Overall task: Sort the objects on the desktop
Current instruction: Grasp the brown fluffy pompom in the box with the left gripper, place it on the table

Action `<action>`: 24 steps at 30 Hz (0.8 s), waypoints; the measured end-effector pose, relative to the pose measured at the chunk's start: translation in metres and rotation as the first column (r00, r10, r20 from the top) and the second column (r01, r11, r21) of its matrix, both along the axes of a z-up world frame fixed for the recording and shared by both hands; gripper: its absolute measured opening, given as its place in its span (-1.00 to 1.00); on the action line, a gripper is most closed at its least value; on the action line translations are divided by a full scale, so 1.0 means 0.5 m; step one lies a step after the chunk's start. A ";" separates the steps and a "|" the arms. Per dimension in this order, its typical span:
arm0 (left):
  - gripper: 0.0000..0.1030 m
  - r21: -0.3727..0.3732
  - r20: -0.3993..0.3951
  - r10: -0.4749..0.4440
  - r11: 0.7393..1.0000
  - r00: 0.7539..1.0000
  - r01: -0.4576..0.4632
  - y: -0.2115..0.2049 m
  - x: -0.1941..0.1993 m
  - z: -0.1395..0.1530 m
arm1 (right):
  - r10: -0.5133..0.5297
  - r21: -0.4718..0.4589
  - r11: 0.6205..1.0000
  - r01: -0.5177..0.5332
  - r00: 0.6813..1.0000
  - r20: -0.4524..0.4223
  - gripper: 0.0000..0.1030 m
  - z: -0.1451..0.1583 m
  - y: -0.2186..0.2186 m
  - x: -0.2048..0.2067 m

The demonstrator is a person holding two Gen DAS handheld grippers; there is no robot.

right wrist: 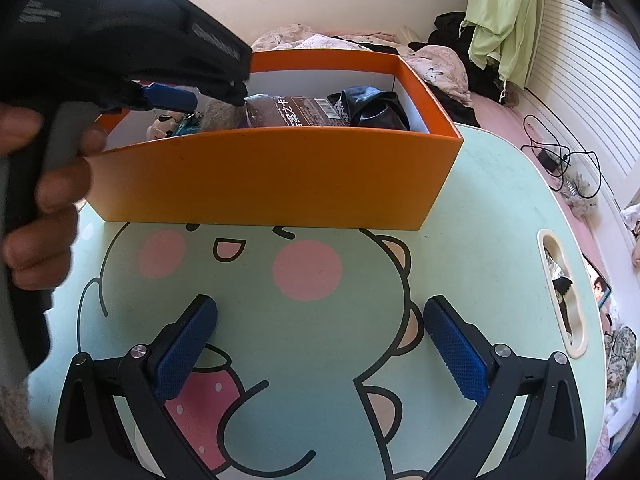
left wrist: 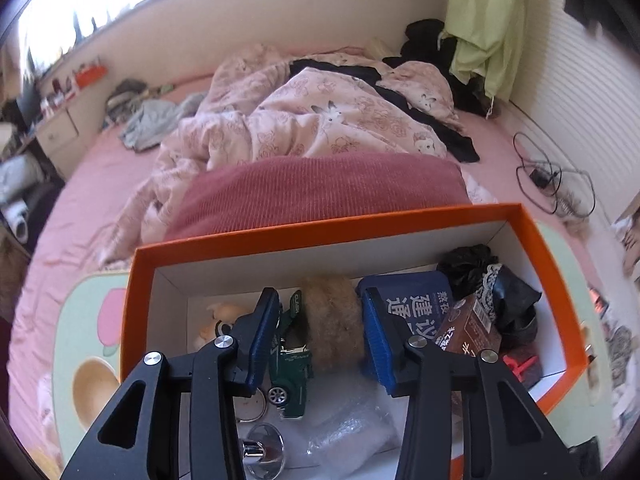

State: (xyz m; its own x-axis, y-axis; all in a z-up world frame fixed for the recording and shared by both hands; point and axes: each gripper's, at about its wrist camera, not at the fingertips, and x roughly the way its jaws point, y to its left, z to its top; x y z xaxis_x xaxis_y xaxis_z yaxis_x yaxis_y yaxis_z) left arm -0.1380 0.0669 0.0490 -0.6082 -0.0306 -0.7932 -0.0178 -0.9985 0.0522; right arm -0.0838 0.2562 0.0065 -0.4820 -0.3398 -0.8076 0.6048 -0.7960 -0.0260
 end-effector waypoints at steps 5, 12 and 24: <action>-0.43 -0.121 -0.060 -0.029 0.992 0.998 0.021 0.015 0.016 -0.007 | 0.009 0.002 1.000 -0.009 1.000 -0.001 1.00 -0.001 0.001 -0.001; -0.54 -0.058 -0.063 -0.086 0.995 0.994 0.083 0.003 0.031 0.006 | 0.008 0.001 1.000 -0.008 1.000 -0.001 0.99 -0.004 -0.001 0.002; -0.55 0.235 -0.188 -0.106 0.960 0.977 0.149 -0.065 0.171 0.149 | 0.010 0.000 1.000 -0.010 1.000 -0.001 1.00 -0.005 -0.005 0.003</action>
